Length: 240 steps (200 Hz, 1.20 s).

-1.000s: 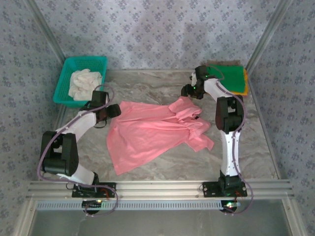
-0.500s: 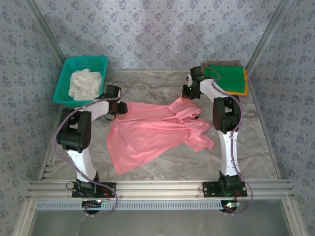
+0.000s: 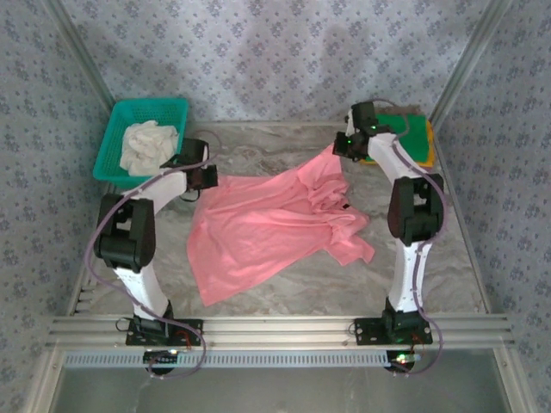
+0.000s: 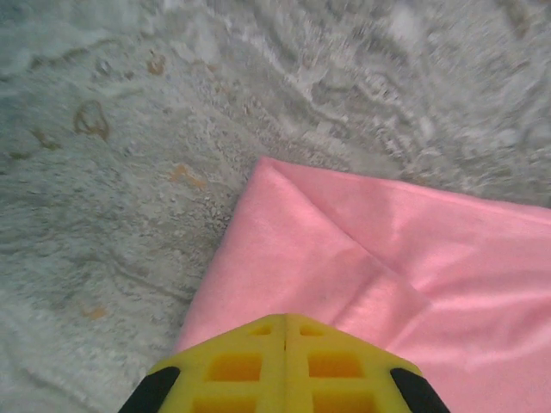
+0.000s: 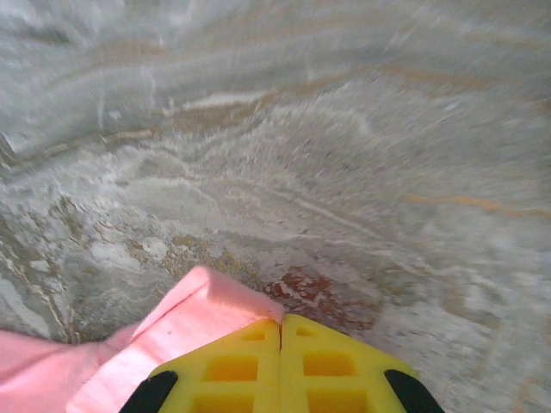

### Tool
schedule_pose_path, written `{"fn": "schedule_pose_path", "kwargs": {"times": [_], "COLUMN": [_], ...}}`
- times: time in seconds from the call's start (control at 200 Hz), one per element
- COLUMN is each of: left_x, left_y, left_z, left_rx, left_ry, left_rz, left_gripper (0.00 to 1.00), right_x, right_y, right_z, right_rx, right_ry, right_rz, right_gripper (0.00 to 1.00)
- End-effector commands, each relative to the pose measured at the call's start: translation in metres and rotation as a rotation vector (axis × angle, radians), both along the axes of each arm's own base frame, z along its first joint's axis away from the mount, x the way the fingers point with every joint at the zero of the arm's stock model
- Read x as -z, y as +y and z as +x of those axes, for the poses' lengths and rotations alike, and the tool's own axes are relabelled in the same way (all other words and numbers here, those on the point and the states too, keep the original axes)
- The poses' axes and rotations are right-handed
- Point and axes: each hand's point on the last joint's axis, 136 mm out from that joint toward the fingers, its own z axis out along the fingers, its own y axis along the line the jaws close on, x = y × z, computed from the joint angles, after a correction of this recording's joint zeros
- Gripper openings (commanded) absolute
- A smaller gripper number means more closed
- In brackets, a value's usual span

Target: Fold and stack the t-shirts

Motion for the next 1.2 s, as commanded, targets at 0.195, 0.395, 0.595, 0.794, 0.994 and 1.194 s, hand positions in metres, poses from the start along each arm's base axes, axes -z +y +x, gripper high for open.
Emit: {"fn": "schedule_pose_path", "kwargs": {"times": [0.195,0.395,0.595,0.794,0.994,1.194], "left_x": [-0.037,-0.049,-0.074,-0.062,-0.013,0.016], "left_y": [0.016,0.011,-0.003,-0.022,-0.057,-0.081], "left_z": [0.034,0.071,0.069,0.025,0.022,0.056], "left_rx": [-0.008,-0.019,0.001,0.101,0.255,0.278], "left_ry": [-0.104,-0.135,-0.179,-0.165,-0.014,0.018], "left_rz": [0.0,-0.06,-0.079,-0.037,0.194,0.26], "left_gripper": [0.0,0.0,0.03,0.64,0.69,0.68], "right_x": [-0.04,-0.053,-0.063,-0.101,-0.105,-0.082], "right_y": [-0.015,-0.013,-0.027,-0.021,0.001,0.013], "right_z": [0.034,0.084,0.118,0.087,0.007,-0.053], "right_rx": [0.041,0.046,0.159,0.093,0.052,0.011], "right_ry": [-0.156,-0.251,-0.281,-0.269,-0.305,-0.286], "right_rz": [0.038,0.116,0.127,0.147,0.177,0.173], "right_gripper": [0.0,0.0,0.36,0.46,0.49,0.49]}}
